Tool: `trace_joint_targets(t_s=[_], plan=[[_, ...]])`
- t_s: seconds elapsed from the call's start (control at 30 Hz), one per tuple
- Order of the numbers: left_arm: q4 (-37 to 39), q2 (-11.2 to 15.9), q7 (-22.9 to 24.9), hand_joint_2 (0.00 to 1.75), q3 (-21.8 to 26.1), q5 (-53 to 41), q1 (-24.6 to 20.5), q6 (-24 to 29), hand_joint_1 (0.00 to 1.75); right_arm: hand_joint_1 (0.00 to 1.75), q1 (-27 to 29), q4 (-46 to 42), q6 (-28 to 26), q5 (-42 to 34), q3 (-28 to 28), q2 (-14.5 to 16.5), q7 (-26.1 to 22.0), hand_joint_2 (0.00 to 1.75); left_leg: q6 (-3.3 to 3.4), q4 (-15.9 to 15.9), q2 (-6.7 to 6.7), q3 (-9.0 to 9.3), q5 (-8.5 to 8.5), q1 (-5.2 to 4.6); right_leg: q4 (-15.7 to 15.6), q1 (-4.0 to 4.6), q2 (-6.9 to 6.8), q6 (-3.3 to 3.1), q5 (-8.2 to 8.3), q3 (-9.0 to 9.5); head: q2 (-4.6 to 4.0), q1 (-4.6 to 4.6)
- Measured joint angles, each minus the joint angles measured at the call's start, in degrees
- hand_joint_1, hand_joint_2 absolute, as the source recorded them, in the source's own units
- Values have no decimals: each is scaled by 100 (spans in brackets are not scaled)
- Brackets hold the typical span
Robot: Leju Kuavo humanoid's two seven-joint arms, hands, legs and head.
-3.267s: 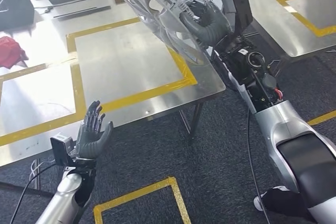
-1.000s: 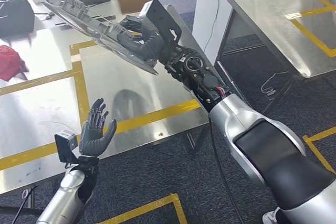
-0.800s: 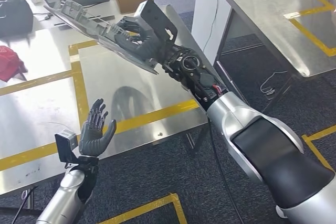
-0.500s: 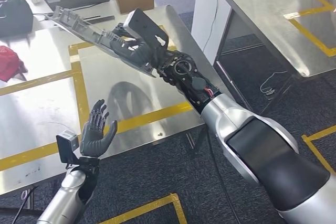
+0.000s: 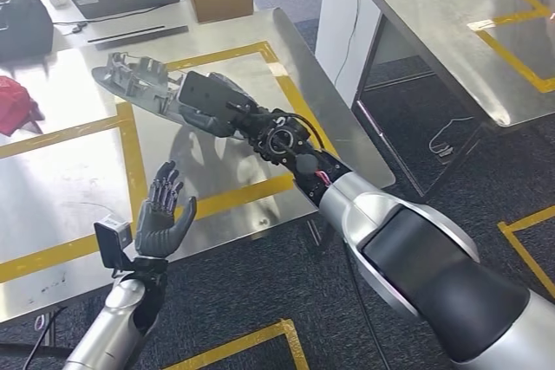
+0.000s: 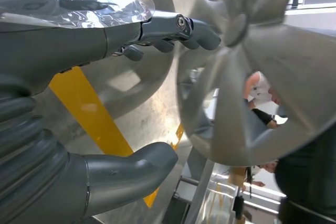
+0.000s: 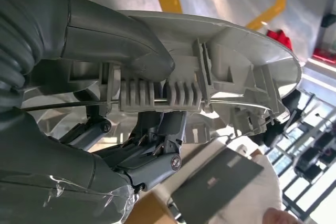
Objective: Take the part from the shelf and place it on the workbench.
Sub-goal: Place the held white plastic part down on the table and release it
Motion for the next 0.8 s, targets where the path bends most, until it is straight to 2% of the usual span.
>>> trace_joint_targets(t_s=[0.8], plan=[[154,-49,-37,175,-34,101,-34,-22,0,175,365,484,-64,528,265,28,516,175,0,1,6,13,0,0,-1,-1,3,-9,-5,5,0,-5]])
